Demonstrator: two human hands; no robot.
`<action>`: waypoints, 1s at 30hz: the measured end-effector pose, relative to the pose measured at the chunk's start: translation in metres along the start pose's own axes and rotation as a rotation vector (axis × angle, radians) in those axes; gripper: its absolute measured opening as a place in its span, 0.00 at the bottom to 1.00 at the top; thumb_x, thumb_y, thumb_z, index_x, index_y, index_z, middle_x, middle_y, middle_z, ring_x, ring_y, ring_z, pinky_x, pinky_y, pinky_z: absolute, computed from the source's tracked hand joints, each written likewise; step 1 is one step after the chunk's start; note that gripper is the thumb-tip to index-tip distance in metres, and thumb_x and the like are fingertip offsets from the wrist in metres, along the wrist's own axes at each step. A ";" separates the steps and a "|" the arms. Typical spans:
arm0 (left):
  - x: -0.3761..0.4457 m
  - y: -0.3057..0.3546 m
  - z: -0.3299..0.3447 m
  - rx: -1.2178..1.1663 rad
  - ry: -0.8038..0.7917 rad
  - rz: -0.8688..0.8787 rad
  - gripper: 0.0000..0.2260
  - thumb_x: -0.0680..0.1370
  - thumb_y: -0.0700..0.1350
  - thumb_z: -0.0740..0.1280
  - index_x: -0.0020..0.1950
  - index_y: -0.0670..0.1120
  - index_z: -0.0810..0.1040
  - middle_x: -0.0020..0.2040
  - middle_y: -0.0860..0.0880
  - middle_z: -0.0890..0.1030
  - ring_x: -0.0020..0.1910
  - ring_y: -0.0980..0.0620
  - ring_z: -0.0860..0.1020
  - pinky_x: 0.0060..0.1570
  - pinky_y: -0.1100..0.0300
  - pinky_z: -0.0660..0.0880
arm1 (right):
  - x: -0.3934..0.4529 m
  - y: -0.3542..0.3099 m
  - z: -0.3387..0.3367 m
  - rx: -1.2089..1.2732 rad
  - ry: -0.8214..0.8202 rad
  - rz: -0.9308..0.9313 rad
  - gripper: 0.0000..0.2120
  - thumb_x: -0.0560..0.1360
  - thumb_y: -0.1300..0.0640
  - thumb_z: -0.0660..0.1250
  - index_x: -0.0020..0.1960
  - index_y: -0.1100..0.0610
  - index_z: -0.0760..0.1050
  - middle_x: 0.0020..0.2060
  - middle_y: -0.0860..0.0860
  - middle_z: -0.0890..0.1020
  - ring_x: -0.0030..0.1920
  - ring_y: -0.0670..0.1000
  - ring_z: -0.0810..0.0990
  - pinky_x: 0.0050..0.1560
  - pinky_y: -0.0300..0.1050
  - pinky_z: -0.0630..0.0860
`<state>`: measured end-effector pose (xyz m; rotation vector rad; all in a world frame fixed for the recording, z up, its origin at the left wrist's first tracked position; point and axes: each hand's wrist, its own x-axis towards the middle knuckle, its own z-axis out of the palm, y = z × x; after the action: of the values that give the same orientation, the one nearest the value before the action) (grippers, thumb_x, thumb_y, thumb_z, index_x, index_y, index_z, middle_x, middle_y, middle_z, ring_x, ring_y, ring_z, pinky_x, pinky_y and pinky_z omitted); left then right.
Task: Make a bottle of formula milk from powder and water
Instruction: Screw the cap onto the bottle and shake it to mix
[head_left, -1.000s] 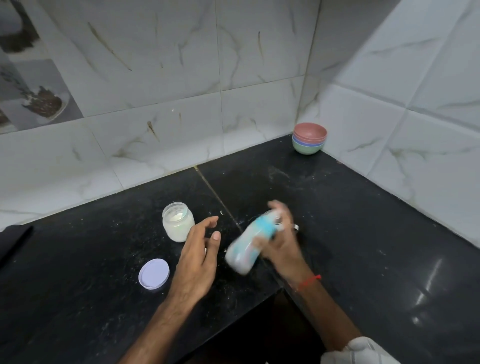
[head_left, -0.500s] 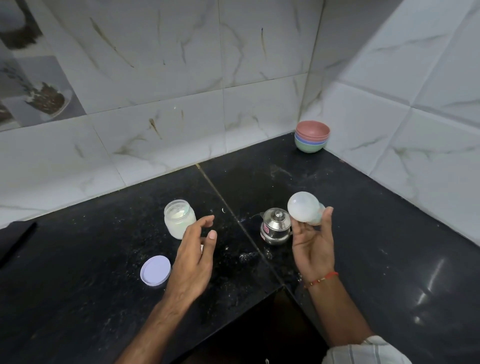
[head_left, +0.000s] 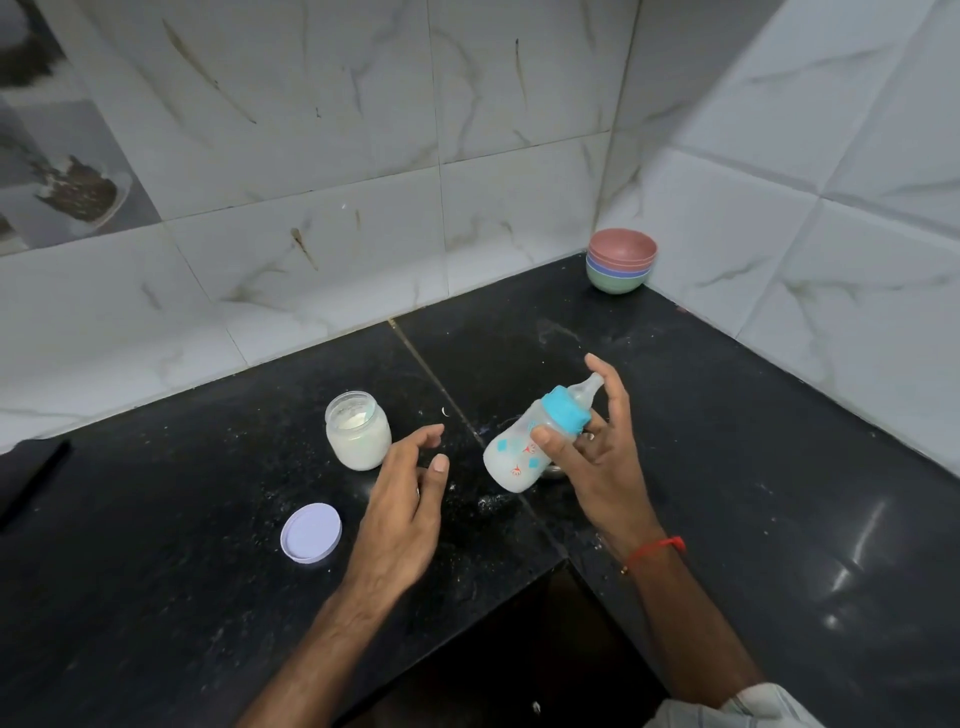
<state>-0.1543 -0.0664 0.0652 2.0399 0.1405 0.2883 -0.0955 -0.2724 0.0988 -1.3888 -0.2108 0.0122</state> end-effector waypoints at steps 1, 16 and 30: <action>-0.001 -0.001 0.000 0.004 -0.002 -0.001 0.15 0.86 0.50 0.61 0.73 0.58 0.71 0.68 0.62 0.75 0.56 0.66 0.77 0.60 0.51 0.78 | 0.000 0.001 -0.001 0.013 0.003 0.008 0.40 0.75 0.65 0.74 0.71 0.30 0.62 0.62 0.55 0.80 0.61 0.57 0.83 0.60 0.62 0.81; -0.002 -0.002 -0.004 0.005 0.009 -0.004 0.15 0.86 0.52 0.60 0.73 0.60 0.71 0.68 0.62 0.76 0.58 0.65 0.76 0.63 0.49 0.77 | -0.002 0.018 0.002 0.956 0.247 0.374 0.22 0.82 0.45 0.63 0.65 0.62 0.76 0.60 0.61 0.84 0.57 0.58 0.86 0.47 0.48 0.87; -0.001 -0.001 -0.003 0.004 -0.004 0.003 0.14 0.86 0.52 0.60 0.72 0.60 0.71 0.67 0.63 0.75 0.56 0.64 0.78 0.60 0.48 0.79 | -0.017 0.031 0.002 -0.324 -0.265 -0.161 0.40 0.72 0.60 0.79 0.73 0.32 0.65 0.65 0.45 0.78 0.62 0.50 0.82 0.62 0.49 0.81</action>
<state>-0.1557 -0.0639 0.0656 2.0443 0.1354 0.2858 -0.1092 -0.2666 0.0665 -1.6879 -0.5649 0.0294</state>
